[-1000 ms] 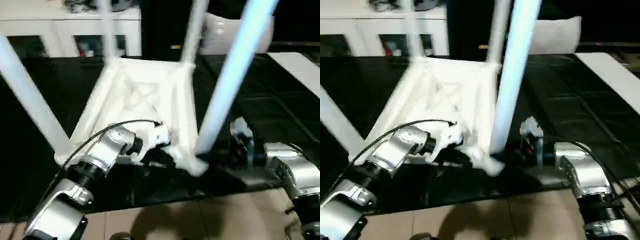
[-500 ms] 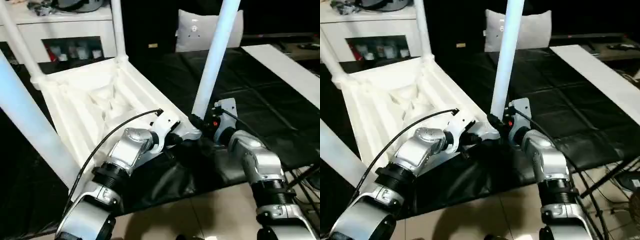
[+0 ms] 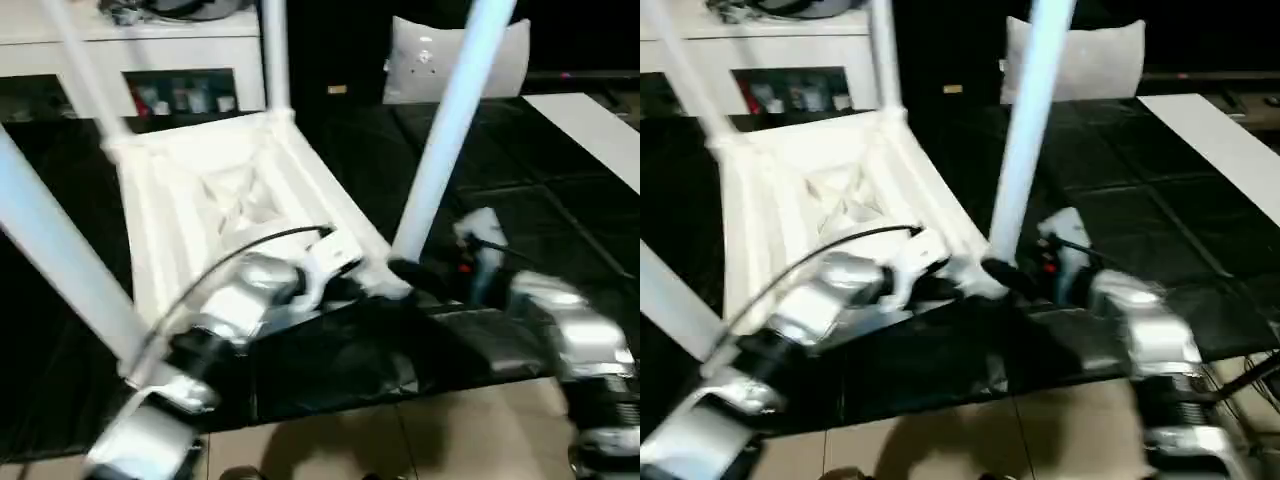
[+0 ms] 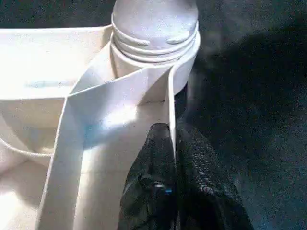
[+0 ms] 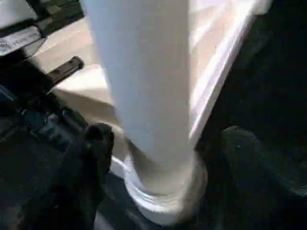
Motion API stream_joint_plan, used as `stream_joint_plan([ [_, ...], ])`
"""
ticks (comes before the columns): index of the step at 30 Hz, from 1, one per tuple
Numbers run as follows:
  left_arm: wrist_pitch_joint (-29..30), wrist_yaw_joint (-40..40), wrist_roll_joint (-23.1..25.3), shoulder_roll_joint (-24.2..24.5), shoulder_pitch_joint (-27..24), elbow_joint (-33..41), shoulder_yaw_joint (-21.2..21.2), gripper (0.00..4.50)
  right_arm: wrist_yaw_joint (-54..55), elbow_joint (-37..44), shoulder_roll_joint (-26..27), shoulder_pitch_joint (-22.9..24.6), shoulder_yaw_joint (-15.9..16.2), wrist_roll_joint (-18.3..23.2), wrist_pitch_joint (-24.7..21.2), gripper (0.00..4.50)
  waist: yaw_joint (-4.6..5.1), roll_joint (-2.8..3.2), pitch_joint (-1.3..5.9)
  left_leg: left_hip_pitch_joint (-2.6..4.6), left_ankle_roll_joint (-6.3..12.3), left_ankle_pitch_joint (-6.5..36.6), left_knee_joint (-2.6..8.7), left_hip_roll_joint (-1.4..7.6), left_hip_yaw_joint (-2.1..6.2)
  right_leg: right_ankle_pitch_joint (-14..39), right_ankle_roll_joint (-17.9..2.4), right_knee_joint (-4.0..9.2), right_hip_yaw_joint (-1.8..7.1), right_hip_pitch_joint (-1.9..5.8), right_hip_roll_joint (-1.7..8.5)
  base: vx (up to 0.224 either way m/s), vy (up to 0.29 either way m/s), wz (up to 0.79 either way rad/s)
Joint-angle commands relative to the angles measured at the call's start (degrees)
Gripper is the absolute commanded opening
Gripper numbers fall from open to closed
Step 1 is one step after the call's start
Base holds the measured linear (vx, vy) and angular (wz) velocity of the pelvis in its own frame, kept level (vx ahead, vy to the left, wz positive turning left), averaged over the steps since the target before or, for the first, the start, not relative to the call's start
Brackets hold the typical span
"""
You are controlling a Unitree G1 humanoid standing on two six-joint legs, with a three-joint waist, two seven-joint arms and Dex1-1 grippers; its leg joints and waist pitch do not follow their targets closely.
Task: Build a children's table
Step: Rotate leg to tighten
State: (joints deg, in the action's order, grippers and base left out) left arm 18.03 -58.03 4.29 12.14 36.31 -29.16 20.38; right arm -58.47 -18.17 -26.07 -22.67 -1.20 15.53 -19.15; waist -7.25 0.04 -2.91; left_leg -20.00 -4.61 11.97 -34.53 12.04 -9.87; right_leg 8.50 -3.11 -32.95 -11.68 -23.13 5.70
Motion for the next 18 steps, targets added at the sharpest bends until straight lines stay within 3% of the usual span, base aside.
stream_joint_plan([
  [1,-3.2,-4.9,-0.3,0.4,0.2,2.4,2.6,0.0,-4.3,2.0,-1.6,0.0,1.1,0.9,0.9,4.12,-0.16,-1.05,4.16,0.43,4.79,7.2,3.38,1.42,0.15,24.8,1.3,5.54,4.14,3.76,4.1,0.0,0.0,0.0],
  [4,-5.9,-9.7,-0.7,2.4,-0.1,3.1,4.2,0.0,-7.2,1.7,-3.8,-0.1,2.7,-0.5,3.4,4.45,-0.64,-1.09,4.25,0.46,4.6,7.3,3.43,1.58,0.32,24.7,0.9,5.41,4.16,3.7,4.16,0.0,0.0,0.0],
  [5,-8.1,-14.2,-1.0,4.4,-0.3,3.8,5.9,0.0,-9.7,0.8,-5.2,-0.5,4.0,-1.6,6.3,4.45,-0.93,-1.02,4.38,0.3,4.76,6.1,3.45,1.8,0.36,22.6,0.1,4.98,4.48,3.71,4.28,0.0,0.0,0.0],
  [8,-10.9,-18.3,-0.6,6.4,0.0,3.9,7.7,0.0,-14.8,1.0,-6.5,-0.5,5.5,-0.9,7.5,4.45,-1.47,-0.97,4.57,0.0,5.49,5.2,3.38,2.03,0.54,19.2,-1.4,4.14,4.58,3.89,4.3,0.0,0.0,0.0],
  [11,-12.9,-20.7,-0.2,7.4,0.4,3.9,8.8,0.0,-18.9,2.0,-7.2,-0.2,6.7,0.1,7.2,4.1,-1.89,-0.95,4.52,0.02,5.73,5.0,3.39,2.14,0.44,18.5,-2.1,3.99,4.72,3.89,4.24,0.0,0.0,0.0],
  [13,-13.6,-22.2,-0.3,7.9,0.8,3.9,9.3,0.0,-21.3,2.8,-7.5,0.2,8.0,0.8,7.0,4.1,-2.23,-0.97,4.5,0.06,5.49,5.3,3.39,2.1,0.39,19.1,-2.1,4.04,4.69,3.88,4.31,0.0,0.0,0.0],
  [15,-14.0,-23.1,-0.2,7.8,1.7,3.7,9.7,0.0,-23.3,2.8,-7.5,0.3,9.7,0.9,6.7,3.69,-2.3,-1.07,4.42,0.09,5.08,5.8,3.47,2.11,0.41,20.5,-1.7,4.24,4.63,3.85,4.33,0.0,0.0,0.0],
  [18,-14.2,-23.4,-0.3,7.5,2.3,3.5,9.8,0.0,-24.3,2.3,-7.1,0.2,10.7,0.9,7.0,3.63,-2.26,-1.14,4.39,0.03,4.42,6.3,3.45,1.99,0.42,21.9,-1.1,4.49,4.53,3.92,4.36,0.0,0.0,0.0],
])
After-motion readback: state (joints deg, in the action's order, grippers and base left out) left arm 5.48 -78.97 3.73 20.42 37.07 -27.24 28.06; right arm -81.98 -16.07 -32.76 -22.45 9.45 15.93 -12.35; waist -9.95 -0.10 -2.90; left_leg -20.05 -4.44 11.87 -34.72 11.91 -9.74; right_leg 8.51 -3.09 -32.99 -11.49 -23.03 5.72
